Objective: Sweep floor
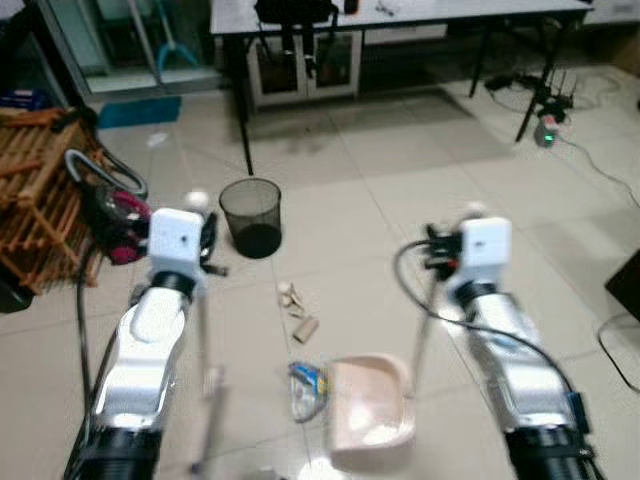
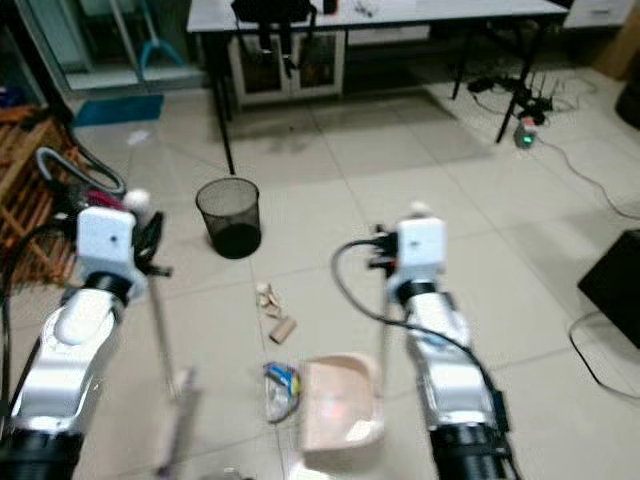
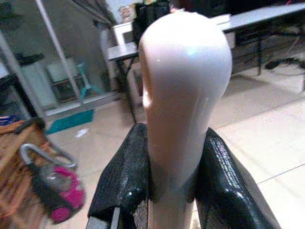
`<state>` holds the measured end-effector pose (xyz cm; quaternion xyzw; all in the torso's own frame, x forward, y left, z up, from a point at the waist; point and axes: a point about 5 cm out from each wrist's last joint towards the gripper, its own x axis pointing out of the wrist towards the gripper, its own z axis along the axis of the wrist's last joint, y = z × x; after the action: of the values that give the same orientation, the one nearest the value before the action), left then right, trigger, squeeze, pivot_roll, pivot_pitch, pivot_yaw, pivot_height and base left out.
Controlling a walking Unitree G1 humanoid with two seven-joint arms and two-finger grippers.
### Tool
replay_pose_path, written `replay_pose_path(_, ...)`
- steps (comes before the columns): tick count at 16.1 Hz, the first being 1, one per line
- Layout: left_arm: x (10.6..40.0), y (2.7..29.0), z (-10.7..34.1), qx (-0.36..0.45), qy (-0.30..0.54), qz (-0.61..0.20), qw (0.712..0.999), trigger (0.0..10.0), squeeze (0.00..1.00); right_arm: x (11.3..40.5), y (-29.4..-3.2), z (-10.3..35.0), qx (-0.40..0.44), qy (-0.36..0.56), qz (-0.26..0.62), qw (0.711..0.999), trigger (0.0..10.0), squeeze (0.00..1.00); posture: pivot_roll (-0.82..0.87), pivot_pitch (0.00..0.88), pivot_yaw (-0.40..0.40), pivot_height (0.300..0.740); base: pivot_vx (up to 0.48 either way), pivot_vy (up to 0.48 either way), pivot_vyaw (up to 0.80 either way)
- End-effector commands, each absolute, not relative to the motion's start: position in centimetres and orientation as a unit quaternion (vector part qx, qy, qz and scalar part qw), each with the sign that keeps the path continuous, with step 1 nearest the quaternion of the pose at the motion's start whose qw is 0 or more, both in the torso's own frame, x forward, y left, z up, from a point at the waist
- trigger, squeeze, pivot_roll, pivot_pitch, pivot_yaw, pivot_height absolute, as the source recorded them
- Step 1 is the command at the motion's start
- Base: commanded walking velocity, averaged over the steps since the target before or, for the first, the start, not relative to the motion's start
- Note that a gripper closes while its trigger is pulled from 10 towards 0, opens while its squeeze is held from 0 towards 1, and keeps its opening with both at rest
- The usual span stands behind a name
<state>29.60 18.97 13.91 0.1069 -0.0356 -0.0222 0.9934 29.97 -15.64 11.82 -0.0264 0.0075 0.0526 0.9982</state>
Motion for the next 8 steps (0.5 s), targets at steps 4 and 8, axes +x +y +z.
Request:
replay_pose_path(4, 30.2, 18.8, 14.6, 0.106, -0.056, -0.029, 0.992, 10.0, 0.00, 30.5, -15.5, 12.6, -0.035, -0.009, 0.032, 0.999, 10.0, 0.00, -0.09, 0.008, 0.039, 0.740, 0.000, 0.000, 0.00)
replay_pose_path(8, 30.5, 18.3, 14.7, 0.094, -0.061, -0.041, 0.993, 10.0, 0.00, 30.6, -15.9, 12.5, -0.055, -0.007, 0.017, 0.998, 10.0, 0.00, -0.09, 0.010, 0.041, 0.740, 0.139, 0.000, 0.18)
